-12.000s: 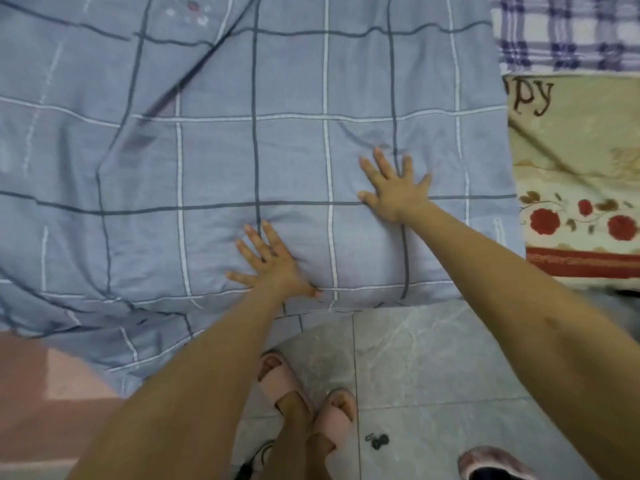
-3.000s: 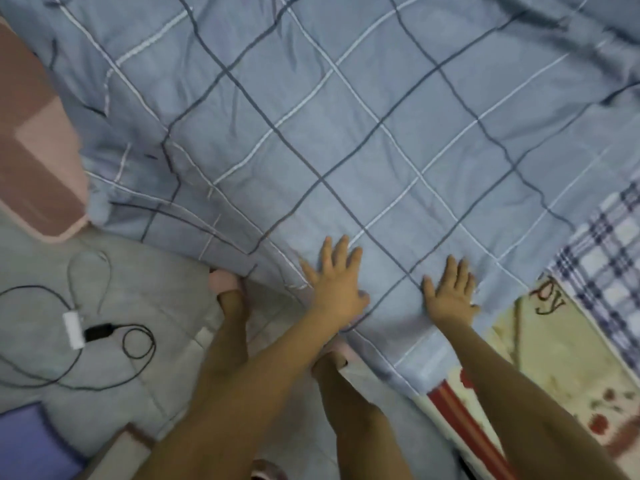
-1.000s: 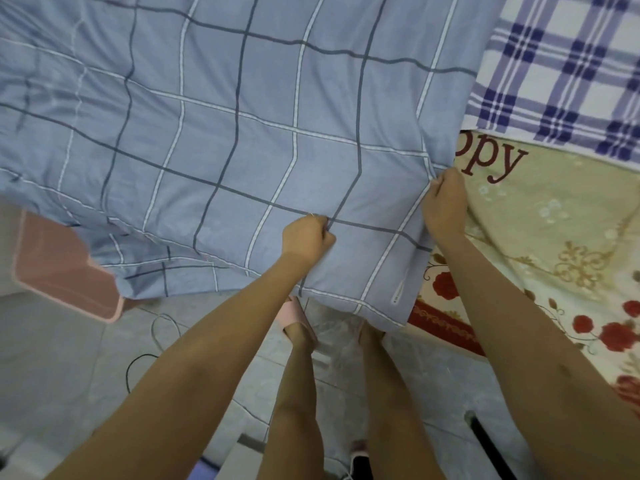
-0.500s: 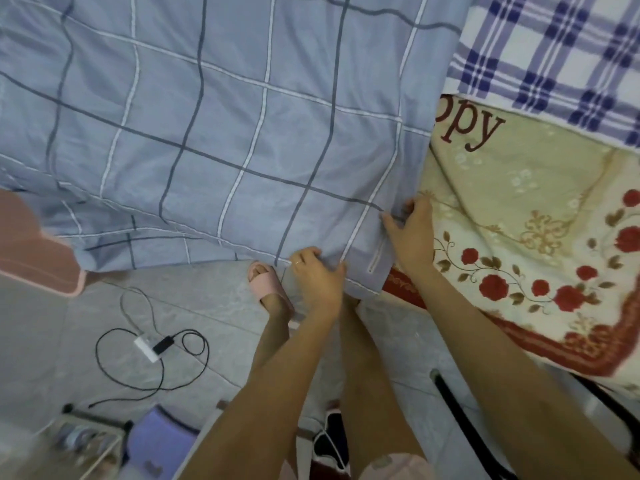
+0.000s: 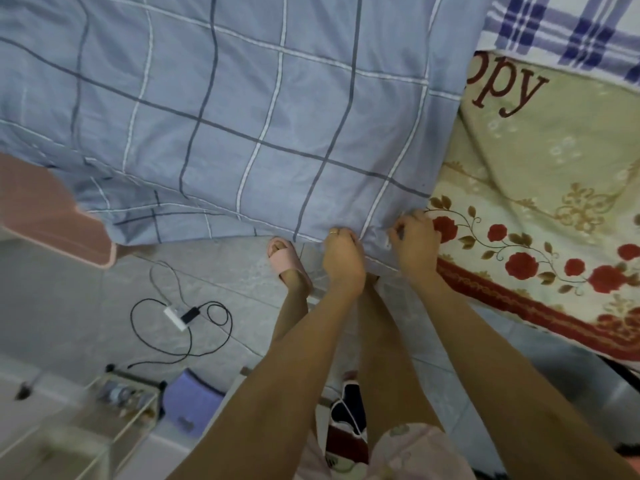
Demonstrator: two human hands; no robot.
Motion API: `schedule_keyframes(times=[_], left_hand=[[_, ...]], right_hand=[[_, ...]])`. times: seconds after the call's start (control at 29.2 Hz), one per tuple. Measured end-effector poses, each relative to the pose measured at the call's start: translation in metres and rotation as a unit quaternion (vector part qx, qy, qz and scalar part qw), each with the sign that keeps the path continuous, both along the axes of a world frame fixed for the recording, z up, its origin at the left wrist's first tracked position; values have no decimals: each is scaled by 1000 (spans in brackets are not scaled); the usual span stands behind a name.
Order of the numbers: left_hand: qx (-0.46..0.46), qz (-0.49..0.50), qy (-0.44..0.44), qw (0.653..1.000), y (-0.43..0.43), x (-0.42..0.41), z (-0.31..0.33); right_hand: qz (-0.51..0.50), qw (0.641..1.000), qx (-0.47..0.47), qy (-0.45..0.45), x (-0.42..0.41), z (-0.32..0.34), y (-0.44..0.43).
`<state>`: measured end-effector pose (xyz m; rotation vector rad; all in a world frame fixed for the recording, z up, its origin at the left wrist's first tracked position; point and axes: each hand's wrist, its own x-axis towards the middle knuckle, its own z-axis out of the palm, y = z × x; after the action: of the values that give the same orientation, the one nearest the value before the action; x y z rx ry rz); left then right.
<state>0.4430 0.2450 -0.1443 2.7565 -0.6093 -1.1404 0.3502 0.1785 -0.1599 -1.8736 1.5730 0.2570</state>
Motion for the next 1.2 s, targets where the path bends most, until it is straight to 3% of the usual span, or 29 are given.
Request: schedule_keyframes(times=[0.14, 0.27, 0.48, 0.93, 1.03, 1.1, 1.2], left_hand=[[23, -64, -6, 998, -2, -2, 4], [45, -77, 12, 996, -1, -7, 8], [22, -79, 26, 996, -1, -18, 14], [30, -132, 27, 990, -4, -18, 9], [29, -174, 8, 984, -3, -20, 6], [-11, -201, 12, 979, 0, -31, 6], [-54, -261, 127, 956, 10, -55, 2]], right_hand=[[29, 999, 7, 19, -3, 5, -1], [-15, 1000, 21, 1, -13, 10, -2], [52, 994, 8, 98, -15, 3, 12], [16, 999, 4, 32, -28, 16, 11], [-88, 993, 57, -54, -29, 13, 6], [-224, 957, 109, -148, -27, 16, -4], [-317, 919, 113, -206, -18, 16, -20]])
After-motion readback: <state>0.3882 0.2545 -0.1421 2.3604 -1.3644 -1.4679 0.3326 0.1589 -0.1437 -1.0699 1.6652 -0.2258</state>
